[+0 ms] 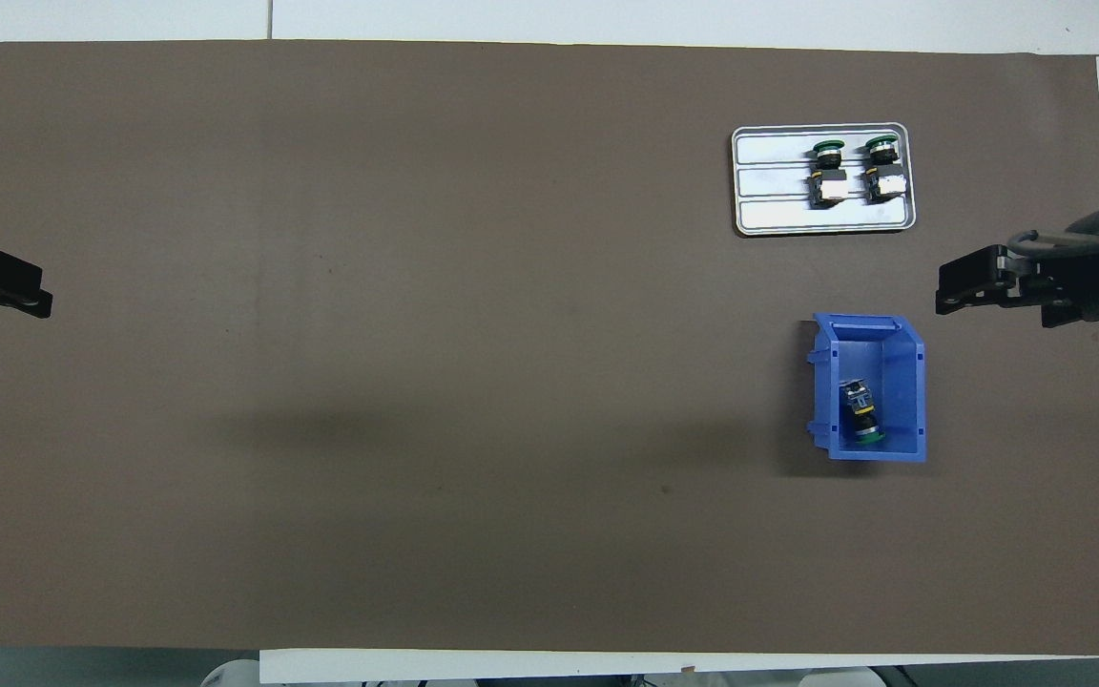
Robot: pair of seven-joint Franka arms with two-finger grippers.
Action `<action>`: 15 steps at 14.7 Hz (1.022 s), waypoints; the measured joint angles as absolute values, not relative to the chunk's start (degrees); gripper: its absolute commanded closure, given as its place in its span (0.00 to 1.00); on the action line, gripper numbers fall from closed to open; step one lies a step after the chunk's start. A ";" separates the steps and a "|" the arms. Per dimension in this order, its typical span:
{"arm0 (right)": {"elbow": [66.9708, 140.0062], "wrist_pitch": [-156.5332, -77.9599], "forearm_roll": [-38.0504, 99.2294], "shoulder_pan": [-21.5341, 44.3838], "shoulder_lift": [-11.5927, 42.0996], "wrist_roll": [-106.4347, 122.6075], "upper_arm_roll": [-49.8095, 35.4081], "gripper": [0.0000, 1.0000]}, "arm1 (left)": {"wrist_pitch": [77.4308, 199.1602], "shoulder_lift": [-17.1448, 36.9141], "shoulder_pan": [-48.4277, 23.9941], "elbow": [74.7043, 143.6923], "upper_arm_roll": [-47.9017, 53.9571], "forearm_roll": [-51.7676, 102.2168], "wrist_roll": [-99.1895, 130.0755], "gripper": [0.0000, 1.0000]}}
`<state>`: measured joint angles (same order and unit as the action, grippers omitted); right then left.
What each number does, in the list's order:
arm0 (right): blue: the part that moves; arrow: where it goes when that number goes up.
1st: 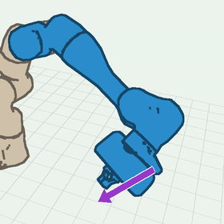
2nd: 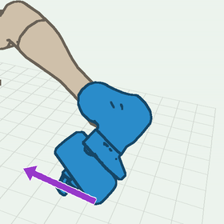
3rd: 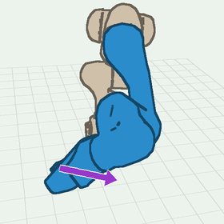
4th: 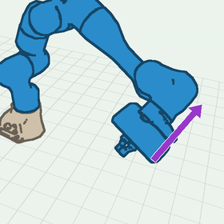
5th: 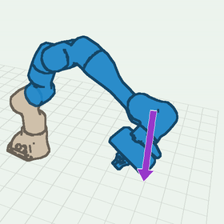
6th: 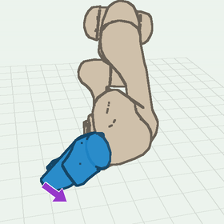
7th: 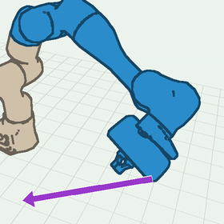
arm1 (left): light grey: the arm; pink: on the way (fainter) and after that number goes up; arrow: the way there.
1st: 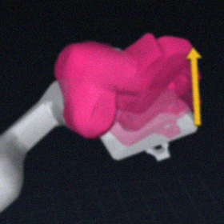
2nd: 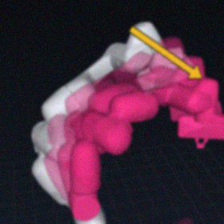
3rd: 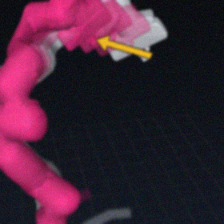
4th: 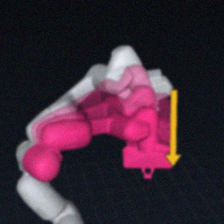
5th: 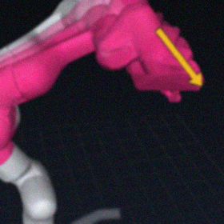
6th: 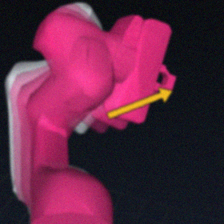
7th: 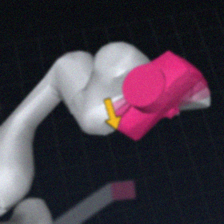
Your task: Place and press button with both arms
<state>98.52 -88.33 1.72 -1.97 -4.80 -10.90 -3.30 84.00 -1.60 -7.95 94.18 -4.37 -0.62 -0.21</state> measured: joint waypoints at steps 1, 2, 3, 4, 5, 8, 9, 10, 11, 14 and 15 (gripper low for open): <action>97.46 -86.91 1.72 -2.00 -4.81 -11.22 -2.89 0.01 | 84.00 -1.60 -7.95 94.18 -4.37 -0.62 -0.21 0.00; 96.57 -85.47 1.72 -2.11 -4.81 -11.43 -2.35 0.01 | 84.00 -1.60 -7.95 94.18 -4.37 -0.62 -0.21 0.00; 95.71 -84.15 1.71 -2.43 -4.81 -11.44 -1.91 0.01 | 84.00 -1.60 -7.95 94.18 -4.37 -0.62 -0.21 0.00; 94.90 -82.88 1.70 -2.95 -4.81 -11.44 -1.67 0.01 | 84.00 -1.60 -7.95 94.18 -4.37 -0.62 -0.21 0.00; 94.15 -81.79 1.69 -3.61 -4.82 -11.44 -1.55 0.01 | 84.00 -1.60 -7.95 94.18 -4.37 -0.62 -0.21 0.00; 92.95 -80.83 1.69 -5.51 -4.83 -11.43 -0.92 0.01 | 84.00 -1.60 -7.95 94.18 -4.37 -0.62 -0.21 0.00; 92.84 -80.82 1.69 -5.78 -4.85 -11.43 -0.77 0.01 | 84.00 -1.60 -7.95 94.18 -4.37 -0.62 -0.21 0.00; 92.81 -80.82 1.71 -5.83 -4.85 -11.43 -0.72 0.01 | 84.00 -1.60 -7.95 94.18 -4.37 -0.62 -0.21 0.00; 92.81 -80.82 1.71 -5.82 -4.85 -11.43 -0.75 0.01 | 84.00 -1.60 -7.95 94.18 -4.37 -0.62 -0.21 0.00; 92.80 -80.82 1.72 -5.80 -4.85 -11.43 -0.89 0.01 | 84.00 -1.60 -7.95 94.18 -4.37 -0.62 -0.21 0.00; 92.79 -80.82 1.72 -5.78 -4.85 -11.09 -0.93 0.01 | 84.00 -1.60 -7.95 94.18 -4.37 -0.62 -0.21 0.00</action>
